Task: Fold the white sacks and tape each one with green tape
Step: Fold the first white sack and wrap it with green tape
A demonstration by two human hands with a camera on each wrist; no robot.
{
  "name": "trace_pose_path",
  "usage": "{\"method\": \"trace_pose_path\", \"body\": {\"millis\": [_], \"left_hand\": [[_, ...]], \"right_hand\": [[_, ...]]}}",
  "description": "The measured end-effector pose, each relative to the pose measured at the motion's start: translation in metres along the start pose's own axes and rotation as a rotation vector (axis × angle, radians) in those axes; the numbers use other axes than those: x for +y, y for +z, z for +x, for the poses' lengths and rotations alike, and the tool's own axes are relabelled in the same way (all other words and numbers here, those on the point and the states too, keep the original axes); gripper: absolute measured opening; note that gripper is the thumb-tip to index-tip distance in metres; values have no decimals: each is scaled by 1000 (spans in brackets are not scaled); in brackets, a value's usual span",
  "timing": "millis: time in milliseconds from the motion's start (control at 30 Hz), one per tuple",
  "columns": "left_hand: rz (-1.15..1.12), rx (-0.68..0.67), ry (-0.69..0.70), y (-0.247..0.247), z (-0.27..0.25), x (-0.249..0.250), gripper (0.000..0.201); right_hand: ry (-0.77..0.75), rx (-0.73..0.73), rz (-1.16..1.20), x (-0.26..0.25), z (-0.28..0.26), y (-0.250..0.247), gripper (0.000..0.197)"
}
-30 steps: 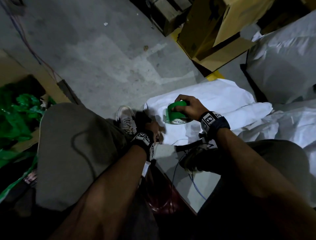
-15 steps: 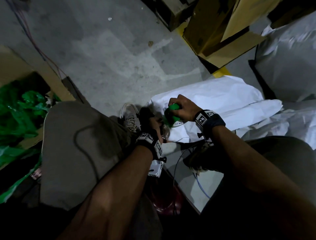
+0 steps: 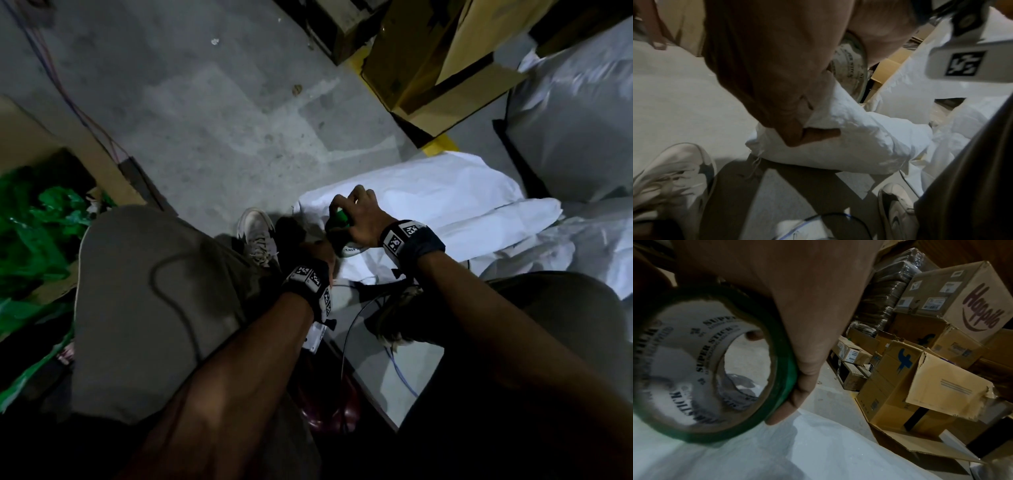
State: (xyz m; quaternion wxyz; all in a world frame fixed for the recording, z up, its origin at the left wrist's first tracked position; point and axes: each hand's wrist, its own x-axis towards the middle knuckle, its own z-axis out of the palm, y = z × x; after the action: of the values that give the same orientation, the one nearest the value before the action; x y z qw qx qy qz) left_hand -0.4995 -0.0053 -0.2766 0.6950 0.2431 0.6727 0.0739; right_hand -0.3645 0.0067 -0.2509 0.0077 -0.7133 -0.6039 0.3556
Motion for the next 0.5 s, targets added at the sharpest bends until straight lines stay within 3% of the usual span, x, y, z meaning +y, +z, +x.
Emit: {"method": "trace_pose_path", "body": {"millis": [33, 133, 200, 267, 367, 500], "left_hand": [[42, -1, 14, -1, -1, 4, 17], [92, 65, 61, -2, 7, 8, 56], [175, 174, 148, -5, 12, 9, 36], [169, 225, 209, -5, 38, -3, 30], [121, 211, 262, -8, -1, 11, 28], [170, 176, 270, -9, -1, 14, 54]], "right_hand": [[4, 39, 33, 0, -3, 1, 58], [189, 204, 265, 4, -4, 12, 80], [330, 228, 483, 4, -7, 13, 74], [383, 142, 634, 3, -11, 10, 65], [372, 118, 610, 5, -9, 12, 54], [351, 196, 558, 0, -5, 8, 51]]}}
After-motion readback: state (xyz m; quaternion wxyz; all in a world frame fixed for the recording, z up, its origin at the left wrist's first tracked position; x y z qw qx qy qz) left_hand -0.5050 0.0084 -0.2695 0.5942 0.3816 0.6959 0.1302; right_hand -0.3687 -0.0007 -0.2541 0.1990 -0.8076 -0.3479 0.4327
